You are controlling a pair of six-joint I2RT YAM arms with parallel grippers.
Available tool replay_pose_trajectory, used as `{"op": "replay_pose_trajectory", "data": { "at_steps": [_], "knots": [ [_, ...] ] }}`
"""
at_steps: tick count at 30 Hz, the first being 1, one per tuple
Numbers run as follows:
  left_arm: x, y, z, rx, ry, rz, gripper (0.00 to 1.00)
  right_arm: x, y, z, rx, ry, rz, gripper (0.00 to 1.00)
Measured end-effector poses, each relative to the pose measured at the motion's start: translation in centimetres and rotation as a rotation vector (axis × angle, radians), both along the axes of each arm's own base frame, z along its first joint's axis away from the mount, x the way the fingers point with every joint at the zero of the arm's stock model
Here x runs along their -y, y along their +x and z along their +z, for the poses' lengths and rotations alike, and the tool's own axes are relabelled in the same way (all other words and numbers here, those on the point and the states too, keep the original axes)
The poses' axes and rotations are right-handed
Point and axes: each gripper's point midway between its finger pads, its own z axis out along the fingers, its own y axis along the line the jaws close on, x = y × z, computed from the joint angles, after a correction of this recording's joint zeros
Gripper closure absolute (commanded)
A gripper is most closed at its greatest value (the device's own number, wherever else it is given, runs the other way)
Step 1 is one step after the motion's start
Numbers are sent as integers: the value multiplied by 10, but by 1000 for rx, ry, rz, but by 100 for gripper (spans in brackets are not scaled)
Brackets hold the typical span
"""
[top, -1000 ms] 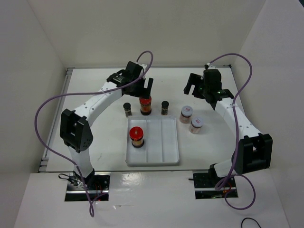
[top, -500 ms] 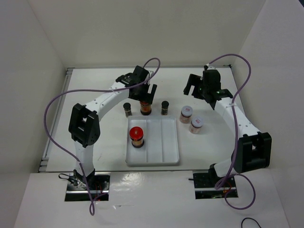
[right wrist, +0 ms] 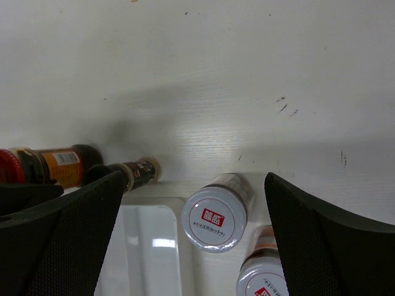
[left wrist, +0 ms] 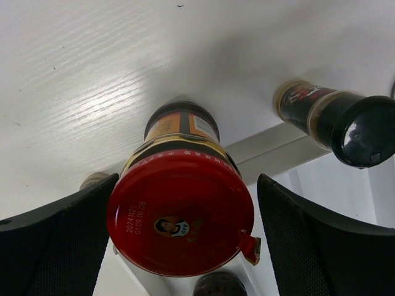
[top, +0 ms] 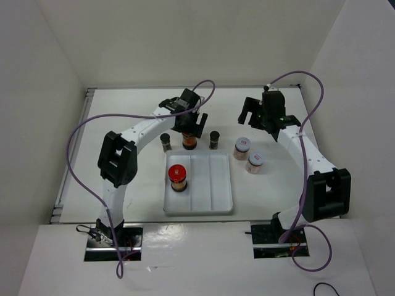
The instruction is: Organize the condiment bottles
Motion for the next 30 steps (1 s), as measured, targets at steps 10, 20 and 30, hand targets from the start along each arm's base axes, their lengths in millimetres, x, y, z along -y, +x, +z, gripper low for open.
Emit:
{"op": "replay_pose_trajectory", "data": {
  "at_steps": [10, 20, 30],
  "knots": [
    [-1, 0, -8, -10, 19, 5, 15, 0, 1, -5, -12, -3, -2, 1],
    [-2, 1, -13, -16, 29, 9, 42, 0, 1, -6, -14, -4, -2, 1],
    [-3, 1, -12, -13, 33, 10, 52, 0, 2, -9, -21, -5, -1, 1]
  ]
}}
